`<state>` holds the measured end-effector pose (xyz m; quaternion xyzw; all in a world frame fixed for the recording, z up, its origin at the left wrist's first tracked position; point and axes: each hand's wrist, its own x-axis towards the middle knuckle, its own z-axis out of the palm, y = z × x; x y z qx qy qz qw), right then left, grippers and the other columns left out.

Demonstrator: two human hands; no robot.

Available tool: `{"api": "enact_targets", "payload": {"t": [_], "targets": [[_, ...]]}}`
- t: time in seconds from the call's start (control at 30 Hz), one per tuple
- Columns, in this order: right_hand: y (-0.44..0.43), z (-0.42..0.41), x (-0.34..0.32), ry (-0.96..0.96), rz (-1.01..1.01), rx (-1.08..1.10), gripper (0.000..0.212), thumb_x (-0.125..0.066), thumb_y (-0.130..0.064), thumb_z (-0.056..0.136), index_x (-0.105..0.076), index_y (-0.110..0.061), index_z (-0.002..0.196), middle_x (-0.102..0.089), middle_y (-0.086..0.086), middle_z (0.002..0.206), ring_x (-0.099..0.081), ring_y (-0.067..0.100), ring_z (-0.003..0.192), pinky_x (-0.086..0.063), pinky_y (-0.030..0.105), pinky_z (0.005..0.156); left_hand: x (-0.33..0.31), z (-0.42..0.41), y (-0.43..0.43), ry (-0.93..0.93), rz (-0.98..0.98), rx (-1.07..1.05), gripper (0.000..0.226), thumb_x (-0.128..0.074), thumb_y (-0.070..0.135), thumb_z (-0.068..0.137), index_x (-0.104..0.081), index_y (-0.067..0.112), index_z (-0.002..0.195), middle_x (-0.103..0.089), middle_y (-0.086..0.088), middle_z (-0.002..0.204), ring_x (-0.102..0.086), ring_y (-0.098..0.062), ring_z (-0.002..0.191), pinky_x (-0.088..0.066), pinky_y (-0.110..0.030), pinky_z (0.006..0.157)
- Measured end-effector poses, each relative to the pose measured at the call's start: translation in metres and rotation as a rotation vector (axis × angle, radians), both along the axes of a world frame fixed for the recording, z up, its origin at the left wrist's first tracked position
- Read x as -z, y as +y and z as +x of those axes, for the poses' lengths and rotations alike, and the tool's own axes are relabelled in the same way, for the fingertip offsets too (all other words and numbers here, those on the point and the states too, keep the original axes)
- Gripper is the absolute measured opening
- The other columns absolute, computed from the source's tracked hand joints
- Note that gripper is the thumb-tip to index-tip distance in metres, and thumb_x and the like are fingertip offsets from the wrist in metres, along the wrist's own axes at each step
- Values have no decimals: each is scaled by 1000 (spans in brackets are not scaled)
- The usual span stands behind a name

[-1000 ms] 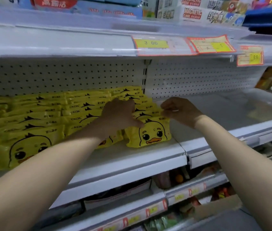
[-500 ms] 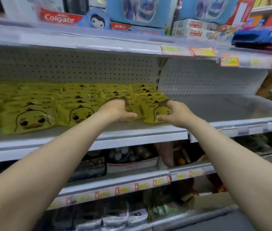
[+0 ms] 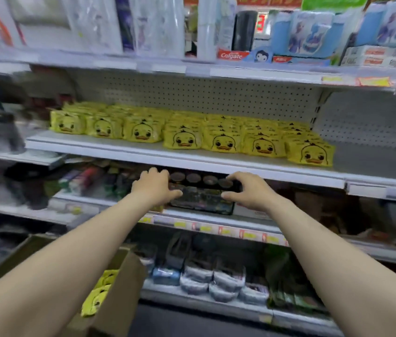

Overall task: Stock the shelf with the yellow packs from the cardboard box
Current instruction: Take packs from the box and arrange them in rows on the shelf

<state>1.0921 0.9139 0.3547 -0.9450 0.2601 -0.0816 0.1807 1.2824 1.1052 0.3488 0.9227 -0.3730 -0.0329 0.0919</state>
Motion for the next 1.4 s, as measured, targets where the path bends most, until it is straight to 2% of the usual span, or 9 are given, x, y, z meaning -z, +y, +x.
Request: {"api": "enact_targets", "payload": {"t": [0.2,0.4,0.63,0.8,0.97,1.03,1.13,1.3,1.4], "targets": [[71,61,7,49,30,-156,68,-69,-56,84,-47,-30,142,-49,-2,146,-44,25,136,-42,43,107,10,32,89,2,2,-143,72,-57,69,82,-47,20,133,-45,-12,133,-43,-36,123,-47,-49,96],[128,147,20,97,26,-268,68,-70,-56,84,-46,-29,142,-57,3,133,-58,23,115,-49,39,95,34,84,162,36,19,-240,76,-58,69,79,-48,18,134,-47,-14,134,-46,-37,123,-46,-49,98],[196,279,68,173,60,-334,68,-71,-53,84,-47,-28,141,-55,5,131,-54,27,120,-46,37,97,80,194,226,107,19,-295,68,-61,63,83,-50,19,133,-47,-10,135,-45,-32,125,-47,-46,97],[233,380,134,266,142,-300,65,-73,-51,83,-50,-27,140,-53,5,143,-51,27,129,-43,35,102,147,296,258,217,85,-269,69,-60,64,82,-49,21,134,-50,-11,130,-46,-34,122,-47,-46,96],[270,441,218,457,278,-269,66,-73,-53,83,-50,-26,139,-55,4,140,-53,27,127,-46,36,100,222,372,293,333,175,-190,63,-62,62,83,-55,17,128,-54,-13,130,-49,-34,123,-45,-40,97],[279,450,255,529,320,-235,62,-72,-56,82,-53,-30,136,-55,2,141,-52,27,129,-45,36,102,256,392,302,403,199,-169,60,-63,59,84,-56,19,128,-53,-12,128,-48,-33,125,-42,-38,100],[288,451,310,635,405,-193,58,-73,-49,84,-57,-26,134,-57,2,141,-52,25,130,-43,32,102,307,409,315,523,202,-156,58,-70,53,81,-56,21,128,-52,-13,123,-49,-36,120,-41,-40,101],[289,448,398,766,523,-74,56,-74,-48,84,-58,-25,132,-62,3,133,-62,23,116,-45,27,87,390,428,334,606,174,-164,60,-77,47,77,-59,20,128,-54,-17,122,-48,-39,118,-43,-43,100],[287,447,441,790,526,-10,56,-75,-47,84,-58,-24,132,-61,2,136,-56,22,125,-42,27,96,434,440,339,582,161,-147,61,-76,48,77,-59,19,128,-54,-16,124,-48,-38,117,-43,-47,99]]}}
